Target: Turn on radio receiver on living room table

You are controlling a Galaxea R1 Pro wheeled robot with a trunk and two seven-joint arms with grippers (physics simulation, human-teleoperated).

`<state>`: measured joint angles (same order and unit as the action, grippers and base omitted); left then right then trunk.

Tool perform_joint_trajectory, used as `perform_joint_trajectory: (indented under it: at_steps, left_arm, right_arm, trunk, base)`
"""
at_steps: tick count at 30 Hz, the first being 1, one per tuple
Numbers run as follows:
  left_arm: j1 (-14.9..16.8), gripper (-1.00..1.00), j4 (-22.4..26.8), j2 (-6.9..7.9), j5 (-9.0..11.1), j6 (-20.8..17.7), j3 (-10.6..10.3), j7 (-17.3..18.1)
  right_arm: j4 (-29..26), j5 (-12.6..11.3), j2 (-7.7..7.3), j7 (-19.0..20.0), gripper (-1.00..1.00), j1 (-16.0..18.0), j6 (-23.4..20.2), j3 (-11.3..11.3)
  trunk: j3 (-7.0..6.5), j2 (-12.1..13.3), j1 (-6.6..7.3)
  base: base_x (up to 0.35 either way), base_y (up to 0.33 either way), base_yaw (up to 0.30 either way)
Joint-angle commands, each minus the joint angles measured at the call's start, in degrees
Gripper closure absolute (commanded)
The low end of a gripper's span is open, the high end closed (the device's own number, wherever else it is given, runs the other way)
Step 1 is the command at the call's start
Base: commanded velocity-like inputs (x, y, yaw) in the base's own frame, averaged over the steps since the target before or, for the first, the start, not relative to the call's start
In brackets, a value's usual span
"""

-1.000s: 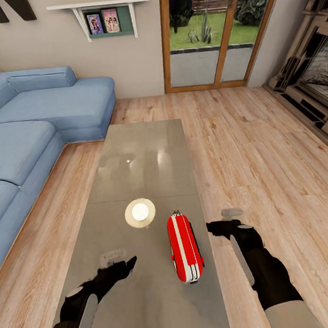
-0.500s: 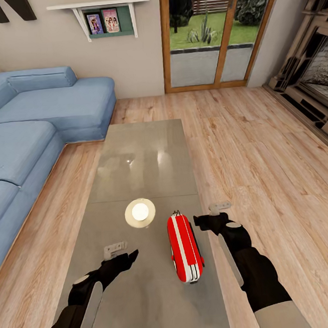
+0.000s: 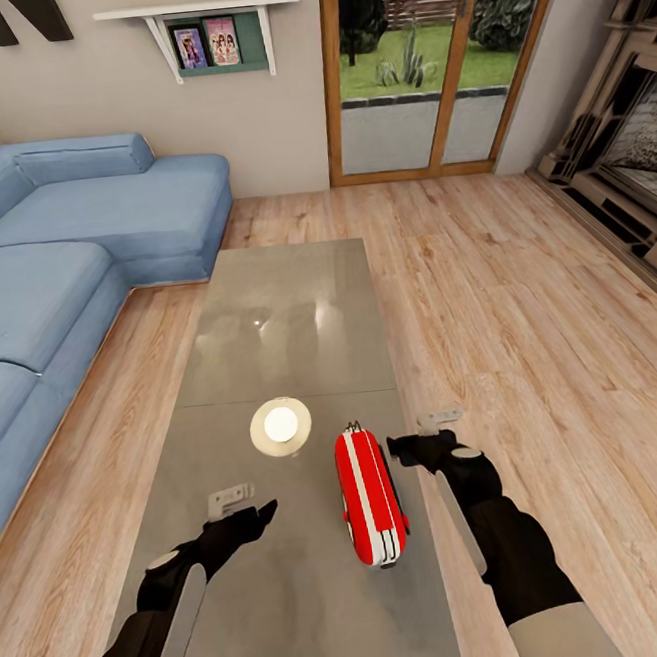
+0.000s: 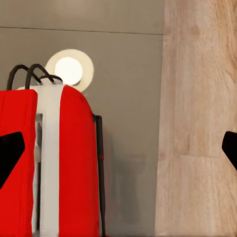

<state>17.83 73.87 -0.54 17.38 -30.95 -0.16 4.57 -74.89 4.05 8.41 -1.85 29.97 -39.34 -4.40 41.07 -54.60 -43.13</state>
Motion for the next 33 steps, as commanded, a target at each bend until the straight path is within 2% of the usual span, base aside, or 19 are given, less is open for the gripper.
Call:
perform_joint_trajectory:
  at_steps: [1,5,6,7,10,12,16,17,18,22,26,27,28,33]
  left_arm:
    - [0.00,-1.00,-0.01,-0.03,0.01,-0.03,0.00,0.00]
    - [0.02,-1.00,-0.39,-0.04,-0.01,-0.11,-0.01,0.00]
    - [0.06,-1.00,-0.69,-0.02,0.01,-0.14,-0.01,0.00]
    - [0.15,-1.00,-1.22,0.01,0.02,-0.16,-0.01,0.00]
    - [0.18,-1.00,-1.39,0.01,-0.04,-0.15,0.01,0.00]
    - [0.18,-1.00,-1.43,0.01,-0.06,-0.14,0.01,0.00]
    - [0.25,-1.00,-1.45,-0.06,-0.06,-0.10,0.00,0.00]
    - [0.27,-1.00,-1.46,-0.07,-0.06,-0.10,-0.01,0.00]
    - [0.27,-1.00,-1.51,-0.07,-0.06,-0.09,-0.01,0.00]
    - [0.27,-1.00,-1.70,-0.07,-0.06,-0.08,0.02,0.00]
    - [0.27,-1.00,-1.71,-0.07,-0.06,-0.08,0.02,0.00]
    - [0.27,-1.00,-1.71,-0.07,-0.06,-0.08,0.00,0.00]
    - [0.27,-1.00,-1.71,-0.07,-0.06,-0.08,-0.01,0.00]
    - [0.27,-1.00,-1.71,-0.07,-0.06,-0.08,0.03,0.00]
  right_arm:
    - [0.48,0.03,-0.02,0.00,-1.00,0.00,-0.24,0.03]
    - [1.30,1.03,0.01,-0.02,-1.00,0.00,-1.30,-0.19]
    - [1.44,2.57,0.16,-0.07,-1.00,0.00,-2.56,-1.10]
    - [1.56,5.78,0.64,-0.35,-1.00,0.00,-4.87,-3.31]
    - [1.37,6.85,1.49,-0.32,-1.00,0.00,-5.78,-4.03]
    - [1.01,7.14,1.58,-0.28,-1.00,0.03,-6.75,-4.27]
    - [-1.23,7.29,1.58,-0.17,-1.00,0.01,-7.79,-8.07]
    - [-2.81,7.25,1.58,-0.17,-1.00,0.02,-9.16,-9.43]
    - [-3.38,7.23,1.58,-0.17,-1.00,0.01,-9.61,-9.83]
    - [-4.50,7.09,1.58,-0.14,-1.00,0.01,-10.36,-10.83]
    - [-4.55,7.04,1.58,-0.10,-1.00,0.02,-10.39,-10.89]
    - [-4.50,7.03,1.58,-0.13,-1.00,0.06,-10.40,-12.40]
    - [-4.49,7.01,1.58,-0.15,-1.00,0.07,-10.40,-12.78]
    - [-3.74,6.73,1.58,-0.25,-1.00,0.05,-10.41,-13.16]
  trunk:
    - [0.00,0.00,0.00]
    - [0.00,0.00,0.00]
    - [0.00,0.00,0.00]
    - [0.00,0.00,0.00]
    - [0.00,0.00,0.00]
    - [0.00,0.00,0.00]
    - [0.00,0.00,0.00]
    - [0.00,0.00,0.00]
    - [0.00,0.00,0.00]
    - [0.00,0.00,0.00]
    - [0.00,0.00,0.00]
    - [0.00,0.00,0.00]
    - [0.00,0.00,0.00]
    - [0.00,0.00,0.00]
  base:
    - [0.000,0.000,0.000]
    - [0.000,0.000,0.000]
    - [0.000,0.000,0.000]
    - [0.000,0.000,0.000]
    - [0.000,0.000,0.000]
    - [0.000,0.000,0.000]
    - [0.000,0.000,0.000]
    - [0.000,0.000,0.000]
    - [0.000,0.000,0.000]
    - [0.000,0.000,0.000]
    - [0.000,0.000,0.000]
    - [0.000,0.000,0.000]
    - [0.000,0.000,0.000]
    - [0.000,0.000,0.000]
